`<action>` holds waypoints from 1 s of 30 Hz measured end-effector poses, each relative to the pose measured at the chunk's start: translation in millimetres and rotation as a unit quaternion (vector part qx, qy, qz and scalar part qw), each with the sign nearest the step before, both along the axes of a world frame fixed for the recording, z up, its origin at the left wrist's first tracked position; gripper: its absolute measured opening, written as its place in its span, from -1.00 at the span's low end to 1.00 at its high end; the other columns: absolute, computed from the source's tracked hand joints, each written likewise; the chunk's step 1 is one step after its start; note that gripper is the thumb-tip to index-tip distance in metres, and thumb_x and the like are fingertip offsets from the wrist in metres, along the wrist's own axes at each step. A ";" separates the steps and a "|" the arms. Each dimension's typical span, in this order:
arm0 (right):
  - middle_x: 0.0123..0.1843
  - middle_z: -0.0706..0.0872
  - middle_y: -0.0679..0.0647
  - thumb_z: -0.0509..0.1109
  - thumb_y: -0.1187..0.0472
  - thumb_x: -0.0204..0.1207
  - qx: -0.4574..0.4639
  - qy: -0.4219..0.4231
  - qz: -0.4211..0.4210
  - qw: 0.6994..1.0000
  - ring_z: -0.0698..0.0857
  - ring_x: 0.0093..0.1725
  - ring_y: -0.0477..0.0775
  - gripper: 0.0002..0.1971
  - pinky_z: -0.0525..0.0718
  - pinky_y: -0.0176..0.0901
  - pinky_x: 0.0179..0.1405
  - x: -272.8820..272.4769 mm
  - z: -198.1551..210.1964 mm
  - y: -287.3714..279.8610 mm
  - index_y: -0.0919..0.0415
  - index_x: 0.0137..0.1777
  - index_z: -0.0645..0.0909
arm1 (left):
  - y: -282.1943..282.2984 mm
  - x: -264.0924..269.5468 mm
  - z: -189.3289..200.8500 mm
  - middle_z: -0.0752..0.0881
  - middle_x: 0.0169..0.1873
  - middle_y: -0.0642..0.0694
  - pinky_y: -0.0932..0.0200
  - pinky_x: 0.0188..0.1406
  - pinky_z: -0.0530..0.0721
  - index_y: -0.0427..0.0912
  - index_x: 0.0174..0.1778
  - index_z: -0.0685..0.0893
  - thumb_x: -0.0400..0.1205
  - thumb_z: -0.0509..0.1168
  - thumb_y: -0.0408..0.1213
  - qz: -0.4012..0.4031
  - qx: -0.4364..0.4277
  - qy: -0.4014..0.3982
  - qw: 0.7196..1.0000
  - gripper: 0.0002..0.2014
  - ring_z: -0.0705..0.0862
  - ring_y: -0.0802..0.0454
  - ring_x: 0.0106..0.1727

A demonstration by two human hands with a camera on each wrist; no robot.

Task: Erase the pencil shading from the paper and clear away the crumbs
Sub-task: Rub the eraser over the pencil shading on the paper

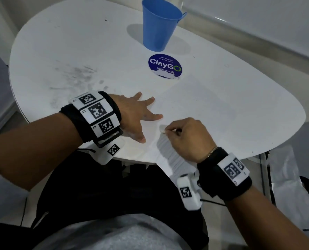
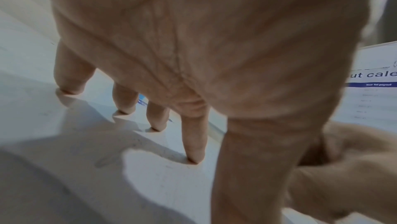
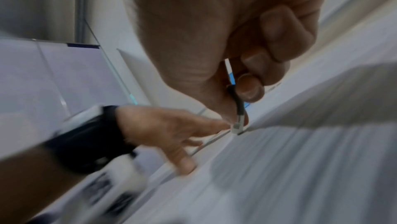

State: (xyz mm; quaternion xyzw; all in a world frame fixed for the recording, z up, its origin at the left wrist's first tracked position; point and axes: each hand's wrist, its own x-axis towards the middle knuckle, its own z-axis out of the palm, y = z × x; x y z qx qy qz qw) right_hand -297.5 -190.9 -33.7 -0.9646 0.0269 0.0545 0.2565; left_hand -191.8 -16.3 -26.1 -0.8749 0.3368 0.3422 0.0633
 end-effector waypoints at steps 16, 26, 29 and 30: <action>-0.16 0.84 -0.15 0.41 0.10 0.58 -0.003 0.014 0.005 1.000 0.78 -0.18 -0.03 -0.85 0.73 -0.10 -0.06 1.9 0.4 1.2 -0.04 -0.04 0.83 | 0.0 0.3 -1.7 -0.45 0.71 0.17 -0.41 0.72 -0.14 0.58 0.65 -0.19 0.58 0.38 0.27 0.004 -0.001 0.000 1.000 -0.07 -0.49 -0.05 0.72; -0.15 0.85 -0.14 0.40 0.12 0.59 -0.004 0.012 -0.007 1.000 0.76 -0.18 -0.07 -0.85 0.75 -0.10 -0.02 9.5 0.9 -0.6 -0.04 -0.06 0.83 | -0.5 -1.0 1.6 -0.45 0.70 0.19 -0.38 0.72 -0.15 0.57 0.66 -0.19 0.60 0.37 0.25 0.007 0.001 0.006 1.000 -0.08 -0.49 -0.04 0.71; -0.32 0.76 -0.16 0.38 0.12 0.60 -0.016 -0.003 -0.014 1.000 0.73 -0.26 0.01 -0.83 0.74 -0.05 -0.12 8.7 -3.8 1.1 -0.01 -0.08 0.82 | -0.7 -1.2 1.8 -0.46 0.70 0.18 -0.39 0.72 -0.14 0.57 0.66 -0.18 0.59 0.38 0.25 0.004 0.003 0.005 1.000 -0.08 -0.49 -0.04 0.71; -0.34 0.73 -0.19 0.38 0.10 0.60 -0.007 0.008 0.014 1.000 0.72 -0.27 -0.01 -0.83 0.73 -0.08 -0.13 0.1 -3.5 11.0 -0.02 -0.04 0.82 | -0.7 -1.5 1.9 -0.45 0.70 0.18 -0.40 0.72 -0.13 0.56 0.66 -0.18 0.59 0.38 0.24 0.002 0.003 0.005 1.000 -0.08 -0.49 -0.05 0.71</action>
